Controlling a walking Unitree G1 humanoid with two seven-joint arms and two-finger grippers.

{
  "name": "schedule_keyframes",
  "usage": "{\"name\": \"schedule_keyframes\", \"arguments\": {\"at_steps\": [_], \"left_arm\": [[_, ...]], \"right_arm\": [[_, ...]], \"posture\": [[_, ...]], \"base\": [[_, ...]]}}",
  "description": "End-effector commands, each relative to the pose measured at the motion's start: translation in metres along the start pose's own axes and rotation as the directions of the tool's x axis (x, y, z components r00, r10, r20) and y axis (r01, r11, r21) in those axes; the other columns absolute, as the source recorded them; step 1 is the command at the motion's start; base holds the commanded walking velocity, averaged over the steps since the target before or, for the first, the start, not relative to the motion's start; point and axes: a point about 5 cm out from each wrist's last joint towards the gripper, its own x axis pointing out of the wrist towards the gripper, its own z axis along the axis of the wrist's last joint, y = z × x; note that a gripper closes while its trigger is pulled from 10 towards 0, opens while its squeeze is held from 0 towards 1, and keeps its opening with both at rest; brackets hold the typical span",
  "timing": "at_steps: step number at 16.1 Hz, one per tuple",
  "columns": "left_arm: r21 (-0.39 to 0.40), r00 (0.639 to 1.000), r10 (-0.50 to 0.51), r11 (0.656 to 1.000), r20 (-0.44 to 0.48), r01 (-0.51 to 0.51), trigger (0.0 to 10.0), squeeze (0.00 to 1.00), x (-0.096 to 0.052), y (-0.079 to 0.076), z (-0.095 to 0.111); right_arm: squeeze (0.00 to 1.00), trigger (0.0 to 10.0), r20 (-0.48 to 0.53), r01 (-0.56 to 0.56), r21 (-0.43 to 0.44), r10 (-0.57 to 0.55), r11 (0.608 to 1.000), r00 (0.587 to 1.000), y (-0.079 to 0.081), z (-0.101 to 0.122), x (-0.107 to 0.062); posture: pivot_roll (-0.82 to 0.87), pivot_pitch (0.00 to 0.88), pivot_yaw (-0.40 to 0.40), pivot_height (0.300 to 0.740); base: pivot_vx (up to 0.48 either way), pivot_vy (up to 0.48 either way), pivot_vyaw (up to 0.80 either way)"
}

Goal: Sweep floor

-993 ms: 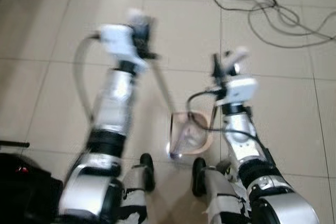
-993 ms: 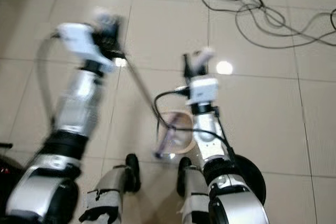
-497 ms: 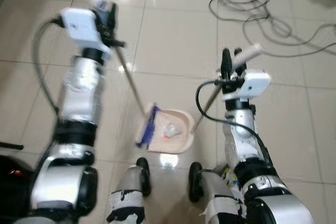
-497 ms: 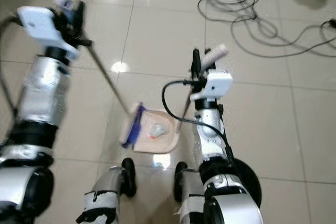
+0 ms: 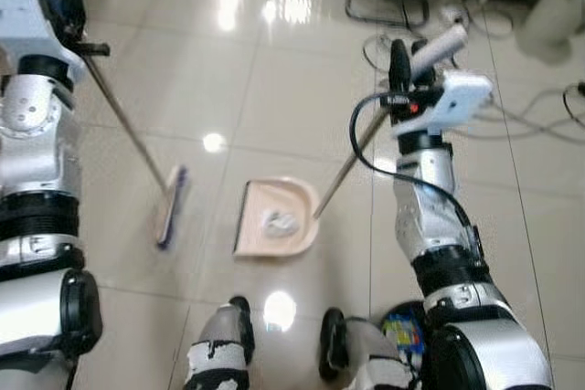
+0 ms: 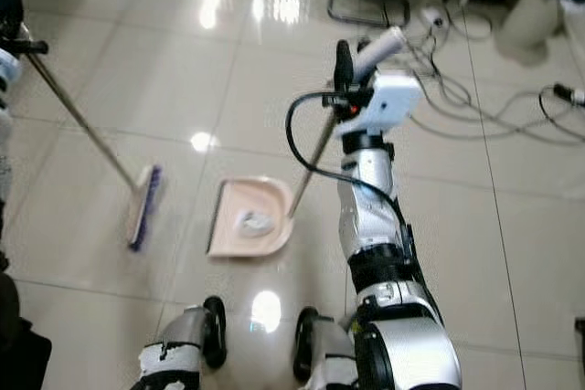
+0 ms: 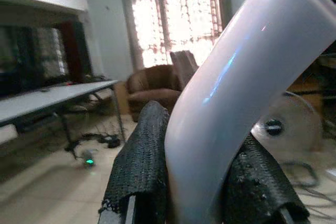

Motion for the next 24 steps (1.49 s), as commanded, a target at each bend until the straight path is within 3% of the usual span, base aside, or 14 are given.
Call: {"name": "schedule_keyframes", "arguments": {"at_steps": [1,4,5,7,8,9,12,18,24], "left_arm": [[0.003,0.996,-0.055,0.998,-0.069,0.055,10.0,0.0,-0.009,-0.005,-0.011],[-0.039,0.979,-0.105,0.994,-0.176,0.099,10.0,0.0,-0.034,-0.022,-0.035],[-0.087,0.964,-0.139,0.989,-0.225,0.122,10.0,0.0,-0.057,-0.039,-0.05],[-0.096,0.945,-0.14,0.988,-0.296,0.117,10.0,0.0,-0.08,-0.051,-0.062],[-0.111,0.939,-0.149,0.987,-0.31,0.12,10.0,0.0,-0.088,-0.057,-0.064],[-0.116,0.931,-0.177,0.982,-0.32,0.147,10.0,0.0,-0.098,-0.064,-0.065],[-0.099,0.892,-0.29,0.957,-0.346,0.273,10.0,0.0,-0.122,-0.088,-0.065],[-0.115,0.866,-0.383,0.924,-0.321,0.366,10.0,0.0,-0.13,-0.111,-0.051],[-0.117,0.866,-0.383,0.924,-0.322,0.365,10.0,0.0,-0.129,-0.116,-0.046]], "right_arm": [[0.0,10.0,0.052,-0.019,0.023,0.018,1.0,0.998,0.006,0.02,0.014],[0.0,10.0,0.037,0.007,0.022,-0.007,1.0,0.999,0.006,0.038,0.025],[0.0,10.0,0.027,0.064,-0.006,-0.064,0.998,0.998,0.001,0.053,0.031],[0.0,10.0,0.037,0.107,-0.087,-0.104,0.99,0.994,-0.002,0.069,0.03],[0.0,10.0,0.018,0.058,-0.132,-0.056,0.99,0.998,0.001,0.074,0.028],[0.0,10.0,-0.005,-0.002,-0.111,0.001,0.994,1.0,0.004,0.078,0.025],[0.0,10.0,-0.041,0.039,-0.076,-0.042,0.996,0.998,0.001,0.091,0.014],[0.0,10.0,-0.076,0.011,-0.026,-0.013,1.0,0.997,0.007,0.107,0.003],[0.0,10.0,-0.087,0.035,0.044,-0.031,0.998,0.996,0.011,0.11,-0.004]], "posture": [[0.09,0.125,-0.031,0.74],[0.06,0.114,-0.035,0.74],[0.06,0.109,-0.05,0.74],[0.05,0.104,-0.051,0.74],[0.04,0.103,-0.045,0.74],[0.03,0.098,-0.04,0.74],[0.04,0.105,-0.036,0.74],[0.04,0.117,-0.031,0.74],[0.04,0.112,-0.016,0.74]], "base": [[0.0,0.0,0.0],[0.0,0.0,0.0],[0.0,0.0,0.0],[0.0,0.0,0.0],[0.0,0.0,0.0],[0.0,0.0,0.0],[0.0,0.0,0.0],[0.0,0.0,0.0],[-0.166,0.0,0.0]]}}
